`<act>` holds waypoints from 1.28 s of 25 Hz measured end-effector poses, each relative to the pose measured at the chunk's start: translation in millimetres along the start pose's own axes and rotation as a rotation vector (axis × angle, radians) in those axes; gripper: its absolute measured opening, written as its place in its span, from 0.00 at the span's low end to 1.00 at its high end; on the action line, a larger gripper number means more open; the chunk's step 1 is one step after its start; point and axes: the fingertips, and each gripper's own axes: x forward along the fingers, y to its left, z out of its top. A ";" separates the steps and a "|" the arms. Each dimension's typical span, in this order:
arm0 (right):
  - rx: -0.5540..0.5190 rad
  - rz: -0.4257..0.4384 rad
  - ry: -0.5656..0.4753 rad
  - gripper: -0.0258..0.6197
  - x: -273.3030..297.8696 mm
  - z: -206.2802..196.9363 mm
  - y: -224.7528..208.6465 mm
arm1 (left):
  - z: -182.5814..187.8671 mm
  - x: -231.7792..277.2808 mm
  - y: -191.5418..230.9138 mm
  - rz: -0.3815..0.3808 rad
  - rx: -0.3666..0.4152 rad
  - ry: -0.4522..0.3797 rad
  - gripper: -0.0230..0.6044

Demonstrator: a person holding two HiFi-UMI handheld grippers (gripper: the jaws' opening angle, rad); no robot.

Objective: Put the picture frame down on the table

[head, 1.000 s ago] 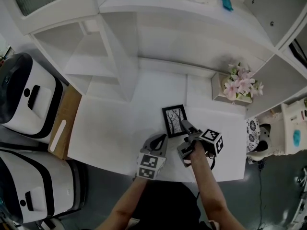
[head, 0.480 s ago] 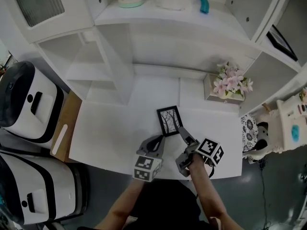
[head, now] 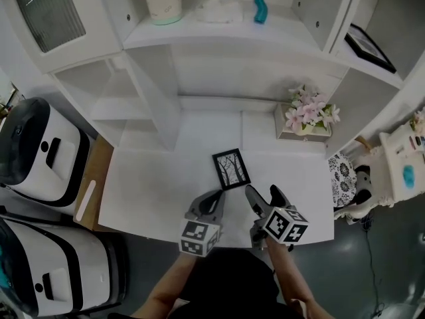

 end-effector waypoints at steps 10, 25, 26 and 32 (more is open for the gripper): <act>-0.375 0.000 -0.080 0.70 -28.8 -6.4 16.4 | 6.6 -11.6 -9.9 -0.011 0.026 -0.025 0.06; -0.546 -0.077 -0.142 0.13 -42.2 -11.1 20.5 | 0.9 -14.7 -26.9 -0.063 0.055 -0.033 0.06; -0.540 -0.078 -0.142 0.11 -42.0 -11.1 20.0 | 0.9 -14.7 -26.9 -0.063 0.055 -0.032 0.06; -0.539 -0.054 -0.137 0.06 -39.2 -11.5 19.3 | 3.0 -14.2 -26.9 -0.066 0.060 -0.037 0.06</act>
